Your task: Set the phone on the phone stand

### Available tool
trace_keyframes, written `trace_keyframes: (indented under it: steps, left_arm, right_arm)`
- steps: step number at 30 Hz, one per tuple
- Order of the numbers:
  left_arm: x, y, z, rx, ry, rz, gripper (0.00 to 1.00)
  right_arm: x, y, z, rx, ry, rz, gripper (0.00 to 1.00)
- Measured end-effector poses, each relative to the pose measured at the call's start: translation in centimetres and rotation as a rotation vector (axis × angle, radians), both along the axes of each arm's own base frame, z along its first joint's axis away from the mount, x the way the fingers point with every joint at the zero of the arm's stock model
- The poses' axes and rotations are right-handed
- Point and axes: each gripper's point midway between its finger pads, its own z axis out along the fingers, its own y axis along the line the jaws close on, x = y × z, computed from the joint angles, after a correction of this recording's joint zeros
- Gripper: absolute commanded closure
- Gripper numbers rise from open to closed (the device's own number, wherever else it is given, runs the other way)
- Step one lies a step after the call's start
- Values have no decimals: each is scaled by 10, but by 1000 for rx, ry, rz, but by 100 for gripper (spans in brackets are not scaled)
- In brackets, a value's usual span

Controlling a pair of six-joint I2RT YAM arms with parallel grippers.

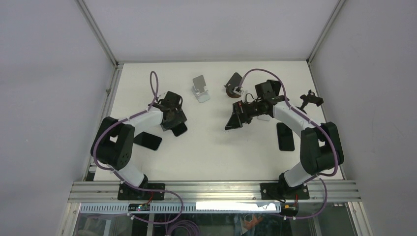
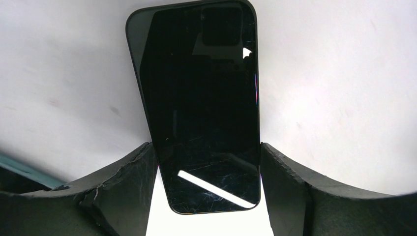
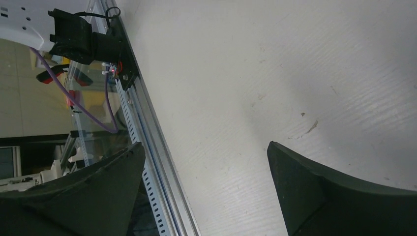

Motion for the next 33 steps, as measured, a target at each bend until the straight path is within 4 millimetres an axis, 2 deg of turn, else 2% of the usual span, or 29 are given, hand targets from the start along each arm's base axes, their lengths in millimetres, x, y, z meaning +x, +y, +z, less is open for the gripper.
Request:
trace_keyframes:
  steps: [5, 11, 15, 22, 29, 31, 33]
  left_arm:
    - [-23, -57, 3, -85, -34, -167, 74]
    - [-43, -102, 7, -199, -86, -306, 77]
    - [-57, -135, 11, -307, -139, -411, 78]
    - [-74, -177, 16, -464, -219, -543, 79]
    - [-88, -220, 19, -560, -260, -650, 79]
    - [-91, -228, 20, -575, -268, -671, 78]
    - [-93, -236, 20, -590, -272, -689, 78]
  right_arm:
    - [6, 6, -5, 31, 48, -69, 1]
    - [22, 10, -12, 34, 83, -165, 2]
    - [31, 11, -21, 21, 119, -244, 6]
    - [38, 14, -34, -3, 168, -328, 19]
    - [33, 22, -64, -81, 238, -358, 27]
    - [31, 24, -69, -97, 252, -362, 34]
    - [31, 24, -73, -108, 257, -367, 47]
